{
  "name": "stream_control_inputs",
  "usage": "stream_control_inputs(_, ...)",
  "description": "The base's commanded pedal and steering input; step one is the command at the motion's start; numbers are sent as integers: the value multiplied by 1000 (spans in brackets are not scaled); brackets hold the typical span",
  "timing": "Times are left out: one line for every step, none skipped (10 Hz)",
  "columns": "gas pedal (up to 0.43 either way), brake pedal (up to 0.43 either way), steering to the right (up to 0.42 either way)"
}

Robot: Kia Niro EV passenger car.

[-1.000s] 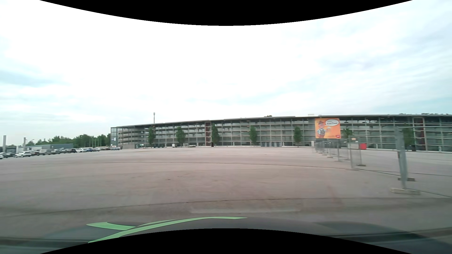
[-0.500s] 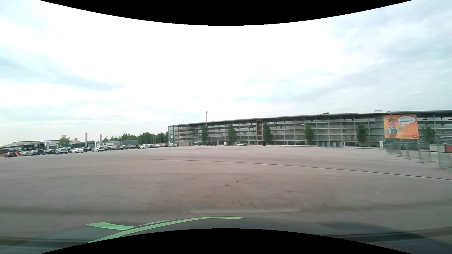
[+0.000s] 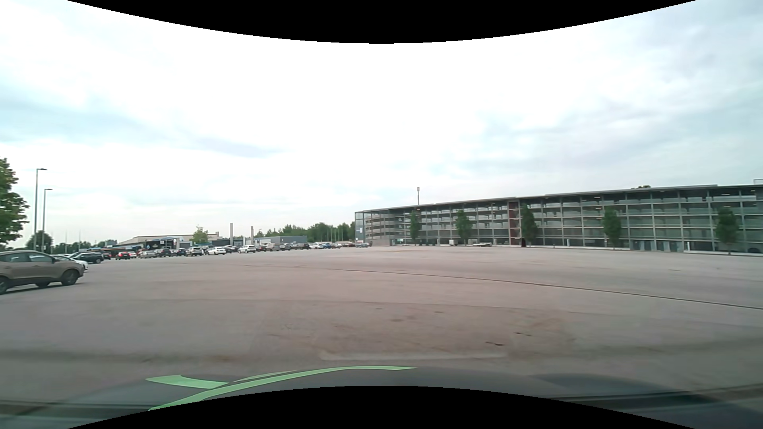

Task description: Follow the waypoints while adhering to traffic rules and regulations

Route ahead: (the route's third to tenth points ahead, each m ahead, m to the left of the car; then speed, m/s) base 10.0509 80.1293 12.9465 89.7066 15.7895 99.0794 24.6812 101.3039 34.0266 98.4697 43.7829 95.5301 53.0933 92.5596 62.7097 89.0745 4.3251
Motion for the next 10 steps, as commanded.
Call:
stream_control_inputs(47,0,-385)
stream_control_inputs(47,0,-385)
stream_control_inputs(39,0,-385)
stream_control_inputs(20,0,-385)
stream_control_inputs(0,0,-386)
stream_control_inputs(0,0,-388)
stream_control_inputs(0,0,-389)
stream_control_inputs(0,0,-390)
stream_control_inputs(0,0,-391)
stream_control_inputs(0,0,-391)
